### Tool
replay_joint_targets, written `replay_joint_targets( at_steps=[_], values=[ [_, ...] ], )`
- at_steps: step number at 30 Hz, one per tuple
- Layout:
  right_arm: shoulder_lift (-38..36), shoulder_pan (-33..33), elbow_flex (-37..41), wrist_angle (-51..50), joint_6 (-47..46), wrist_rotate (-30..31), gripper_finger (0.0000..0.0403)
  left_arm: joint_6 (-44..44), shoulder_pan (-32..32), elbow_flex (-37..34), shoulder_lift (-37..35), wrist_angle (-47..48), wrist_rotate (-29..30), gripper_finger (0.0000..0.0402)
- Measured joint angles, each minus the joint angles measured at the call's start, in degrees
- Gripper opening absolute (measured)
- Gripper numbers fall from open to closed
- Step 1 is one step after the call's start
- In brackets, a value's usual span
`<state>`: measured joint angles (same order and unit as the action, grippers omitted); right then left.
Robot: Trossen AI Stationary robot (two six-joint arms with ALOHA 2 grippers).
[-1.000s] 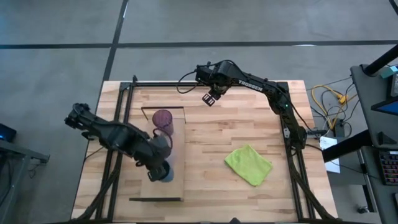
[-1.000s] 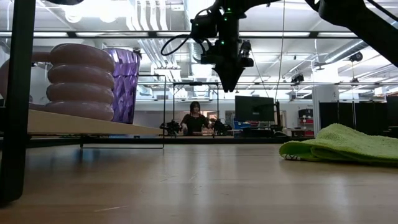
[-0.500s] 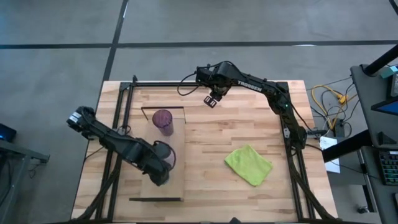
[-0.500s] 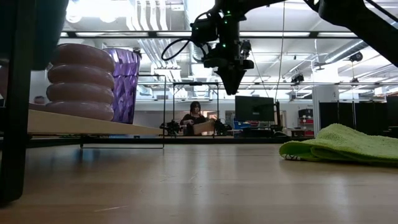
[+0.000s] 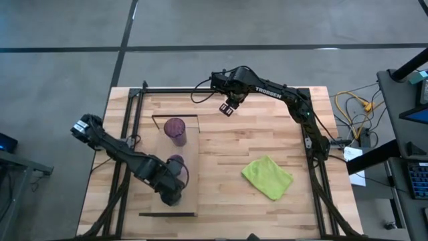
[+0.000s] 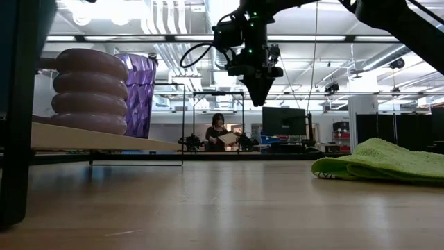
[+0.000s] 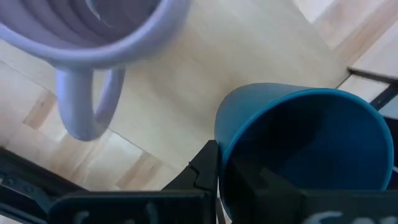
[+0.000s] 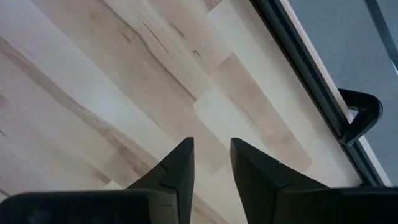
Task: Stack small to large cups/mugs on shelf
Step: Put blue cup on the shelf, then return to Home Position
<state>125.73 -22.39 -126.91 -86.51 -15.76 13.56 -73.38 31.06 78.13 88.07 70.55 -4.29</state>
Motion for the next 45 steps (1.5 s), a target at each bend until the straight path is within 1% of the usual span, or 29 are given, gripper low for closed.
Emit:
replay_joint_targets(
  at_steps=[9,14,23,26,29,35,41,45],
  values=[
    [0.0,0.0,0.0,0.06,-0.09,0.0,0.0098,0.09,0.27,-1.47,-0.04,-1.28,-0.77,0.0],
    [0.0,0.0,0.0,0.11,-0.27,0.0,0.0098,0.2,0.3,-3.53,-0.04,-1.53,-3.24,0.0002],
    [0.0,0.0,0.0,0.19,-0.71,0.0,0.0098,0.22,0.34,-5.22,-0.04,-3.98,-3.72,0.0058],
    [0.0,0.0,0.0,0.25,-0.71,0.0,0.0098,0.22,0.34,-5.07,-0.04,-4.08,-3.72,0.0074],
    [0.0,0.0,0.0,0.3,-0.71,0.0,0.0098,0.22,0.34,-4.95,-0.04,-4.14,-3.72,0.0081],
    [0.02,0.0,0.0,0.56,-0.42,0.0,0.0098,0.26,0.23,-3.01,-0.66,-4.11,-3.97,0.0082],
    [0.02,0.15,0.0,0.9,2.67,0.0,0.0098,0.26,-0.26,-0.07,-2.88,-3.98,-3.99,0.0082],
    [0.02,0.42,-0.02,1.12,2.72,0.0,0.0098,0.2,-0.4,0.17,-5.32,-1.94,-1.31,0.0082]
  ],
)
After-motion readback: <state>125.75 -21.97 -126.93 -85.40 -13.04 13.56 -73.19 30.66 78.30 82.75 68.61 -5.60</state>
